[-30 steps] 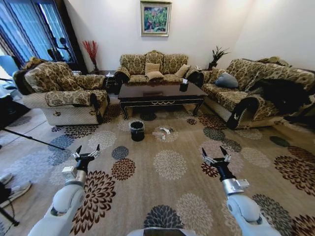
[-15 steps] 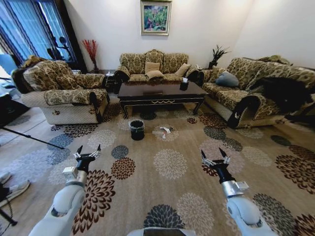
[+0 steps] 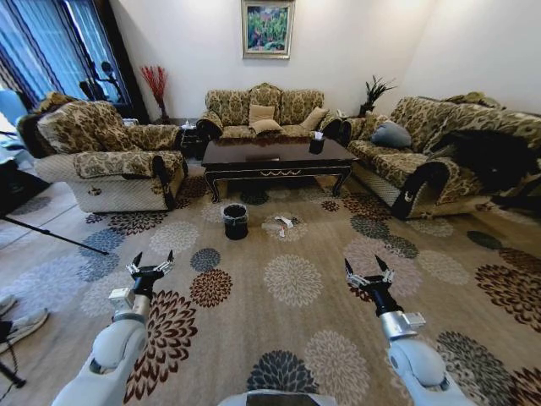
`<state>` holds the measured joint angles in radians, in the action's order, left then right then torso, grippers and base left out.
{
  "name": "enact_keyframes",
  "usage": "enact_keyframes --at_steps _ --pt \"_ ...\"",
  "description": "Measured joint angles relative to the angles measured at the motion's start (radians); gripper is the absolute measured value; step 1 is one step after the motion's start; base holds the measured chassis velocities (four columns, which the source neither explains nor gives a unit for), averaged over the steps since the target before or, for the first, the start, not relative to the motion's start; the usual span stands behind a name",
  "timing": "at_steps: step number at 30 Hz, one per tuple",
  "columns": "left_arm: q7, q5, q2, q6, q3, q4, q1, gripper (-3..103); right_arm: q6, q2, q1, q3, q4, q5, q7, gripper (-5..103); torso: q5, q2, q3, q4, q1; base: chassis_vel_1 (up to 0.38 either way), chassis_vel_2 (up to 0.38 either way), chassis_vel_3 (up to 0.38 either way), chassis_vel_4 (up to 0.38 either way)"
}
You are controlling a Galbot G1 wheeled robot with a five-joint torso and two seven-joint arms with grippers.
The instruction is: Move to the front of the table and pick up the trash from the floor, then place it into the trash bin.
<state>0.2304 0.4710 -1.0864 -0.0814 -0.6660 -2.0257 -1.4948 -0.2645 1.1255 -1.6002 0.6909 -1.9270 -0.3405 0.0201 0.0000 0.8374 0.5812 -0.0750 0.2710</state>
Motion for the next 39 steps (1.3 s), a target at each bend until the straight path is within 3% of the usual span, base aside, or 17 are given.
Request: enact_keyframes --at_steps 39 --pt "-0.003 -0.004 -0.015 0.008 -0.001 -0.001 -0.018 100 -0.004 0.009 -0.016 -0.007 0.004 0.035 -0.007 100 0.0 -0.165 -0.096 0.0 -0.069 0.0 0.0 0.0 0.0"
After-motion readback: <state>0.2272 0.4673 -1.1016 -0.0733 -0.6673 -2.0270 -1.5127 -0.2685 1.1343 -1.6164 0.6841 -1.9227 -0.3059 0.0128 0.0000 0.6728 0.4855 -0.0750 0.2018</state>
